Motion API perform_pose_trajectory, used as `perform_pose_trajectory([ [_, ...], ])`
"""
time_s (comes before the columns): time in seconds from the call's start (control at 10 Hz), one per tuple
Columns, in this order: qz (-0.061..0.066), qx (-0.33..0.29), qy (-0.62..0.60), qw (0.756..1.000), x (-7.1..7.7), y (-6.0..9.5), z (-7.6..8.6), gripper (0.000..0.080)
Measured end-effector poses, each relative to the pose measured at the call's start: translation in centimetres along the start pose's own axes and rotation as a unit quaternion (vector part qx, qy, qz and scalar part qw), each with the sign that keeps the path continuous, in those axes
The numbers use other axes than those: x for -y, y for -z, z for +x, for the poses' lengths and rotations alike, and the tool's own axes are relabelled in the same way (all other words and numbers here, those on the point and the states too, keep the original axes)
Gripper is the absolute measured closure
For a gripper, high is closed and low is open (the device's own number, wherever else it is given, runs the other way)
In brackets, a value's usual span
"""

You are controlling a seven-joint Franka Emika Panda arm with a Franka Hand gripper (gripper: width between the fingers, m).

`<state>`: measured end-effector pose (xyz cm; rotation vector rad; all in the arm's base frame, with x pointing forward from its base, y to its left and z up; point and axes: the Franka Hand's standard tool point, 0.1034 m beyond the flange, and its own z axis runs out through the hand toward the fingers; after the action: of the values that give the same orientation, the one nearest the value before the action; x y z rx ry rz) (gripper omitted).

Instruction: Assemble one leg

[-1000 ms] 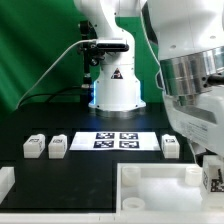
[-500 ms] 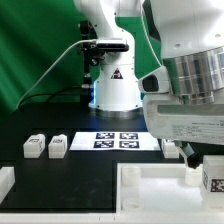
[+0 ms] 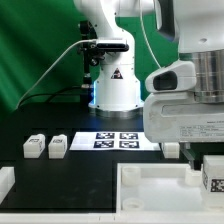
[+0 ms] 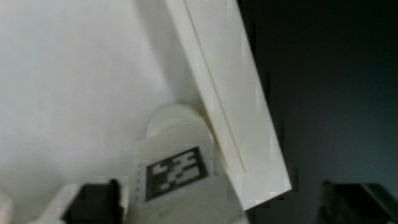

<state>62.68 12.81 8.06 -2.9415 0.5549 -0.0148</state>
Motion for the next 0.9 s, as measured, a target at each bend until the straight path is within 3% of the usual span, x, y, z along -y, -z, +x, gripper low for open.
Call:
perform_pose_trajectory([
  [0.1,-0.001,0.003,-0.052,0.999,-0.20,-0.06,-0.10,0.0464],
  [0.3,0.003,0.006,-0.156,0.988,-0.30,-0.11,-0.10,0.0492],
  [0.5,0.020,0.015,-0.303,0.953,-0.45,-0.05,0.13,0.0496],
  [0.7,0.044,0.030,-0.475,0.878,-0.30,-0.27,0.10,0.0503],
  [0.8,0.054,0.036,-0.558,0.827,-0.03,-0.38,0.14,0.0504],
  [0.9,0.055,0.039,-0.591,0.804,0.15,-0.44,0.07,0.0504],
])
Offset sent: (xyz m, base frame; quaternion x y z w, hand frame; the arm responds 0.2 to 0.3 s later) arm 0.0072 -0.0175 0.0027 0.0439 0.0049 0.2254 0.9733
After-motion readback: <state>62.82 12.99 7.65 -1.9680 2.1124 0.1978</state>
